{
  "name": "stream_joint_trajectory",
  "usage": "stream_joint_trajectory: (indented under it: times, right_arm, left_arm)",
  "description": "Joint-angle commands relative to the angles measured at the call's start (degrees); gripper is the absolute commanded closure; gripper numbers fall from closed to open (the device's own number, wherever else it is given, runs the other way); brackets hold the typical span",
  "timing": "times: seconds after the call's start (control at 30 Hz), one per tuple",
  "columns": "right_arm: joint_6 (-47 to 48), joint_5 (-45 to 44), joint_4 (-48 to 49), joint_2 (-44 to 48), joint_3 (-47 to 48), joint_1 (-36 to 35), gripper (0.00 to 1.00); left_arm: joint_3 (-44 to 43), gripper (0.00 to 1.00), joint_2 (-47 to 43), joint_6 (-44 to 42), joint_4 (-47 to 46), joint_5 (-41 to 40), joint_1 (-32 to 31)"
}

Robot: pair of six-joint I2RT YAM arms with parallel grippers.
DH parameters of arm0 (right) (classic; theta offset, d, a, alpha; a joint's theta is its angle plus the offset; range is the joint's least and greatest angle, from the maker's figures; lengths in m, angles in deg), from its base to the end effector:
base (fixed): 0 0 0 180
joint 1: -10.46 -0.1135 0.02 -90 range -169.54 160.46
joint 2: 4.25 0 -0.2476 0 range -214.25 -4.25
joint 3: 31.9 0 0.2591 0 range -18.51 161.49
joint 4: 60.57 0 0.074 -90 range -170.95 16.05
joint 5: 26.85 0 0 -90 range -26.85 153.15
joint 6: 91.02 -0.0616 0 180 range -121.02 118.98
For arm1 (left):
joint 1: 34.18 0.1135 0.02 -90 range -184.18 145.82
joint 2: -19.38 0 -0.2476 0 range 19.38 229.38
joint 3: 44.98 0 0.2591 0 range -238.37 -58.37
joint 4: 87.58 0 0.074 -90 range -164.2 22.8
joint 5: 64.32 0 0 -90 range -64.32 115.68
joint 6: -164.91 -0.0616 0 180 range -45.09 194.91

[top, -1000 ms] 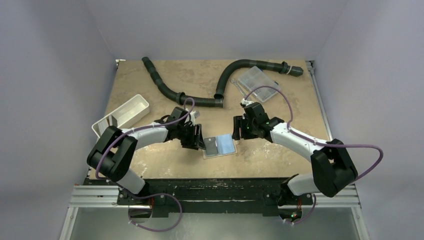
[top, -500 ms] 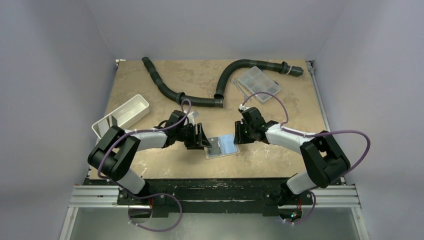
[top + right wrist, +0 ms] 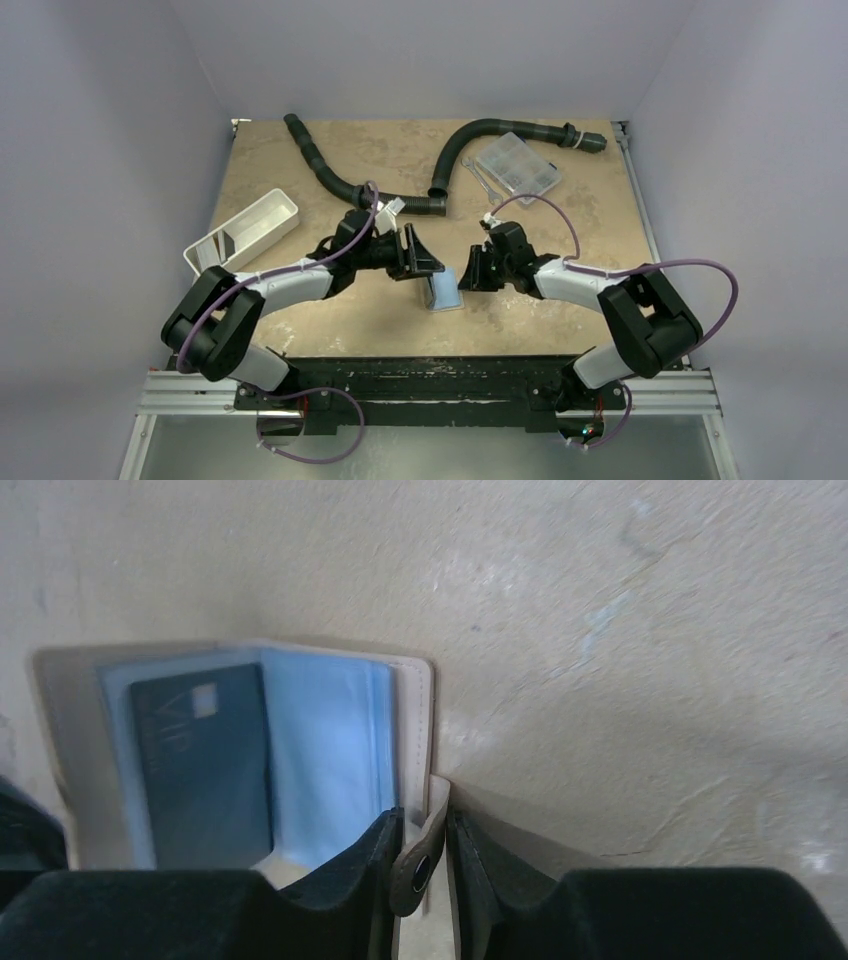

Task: Put the credit cards into the card holder
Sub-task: Close the card holder at the center of the board.

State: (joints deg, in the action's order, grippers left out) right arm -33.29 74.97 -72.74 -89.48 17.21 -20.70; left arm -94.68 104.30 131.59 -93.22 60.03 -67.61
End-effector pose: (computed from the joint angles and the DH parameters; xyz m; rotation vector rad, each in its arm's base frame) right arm 0.2485 0.1650 0.1073 -0.0753 2.5308 0.7295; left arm 0.2465 -0.2044 0.1491 -0.0596 2.3974 -1.4880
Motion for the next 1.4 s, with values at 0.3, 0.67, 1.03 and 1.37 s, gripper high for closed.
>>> stream_joint_trajectory:
  times: [0.3, 0.67, 1.03, 1.37]
  right_arm:
    - [-2.9, -1.7, -5.5, 4.9, -1.1, -1.2, 0.58]
    - [0.9, 0.3, -4.9, 3.9, -0.5, -1.2, 0.73]
    - [1.7, 1.3, -3.6, 1.3, -0.2, -1.2, 0.98]
    - [1.1, 2.3, -2.3, 1.1, -0.4, -1.2, 1.00]
  left_arm:
    - [-4.7, 0.44, 10.7, 9.2, -23.7, 2.3, -4.3]
    - [-6.0, 0.31, -11.4, -21.1, 35.2, -17.4, 4.6]
    - [4.4, 0.19, -7.1, -14.9, 23.2, -11.4, 6.4]
    - [7.3, 0.20, -3.3, -0.8, -3.9, 2.1, 4.4]
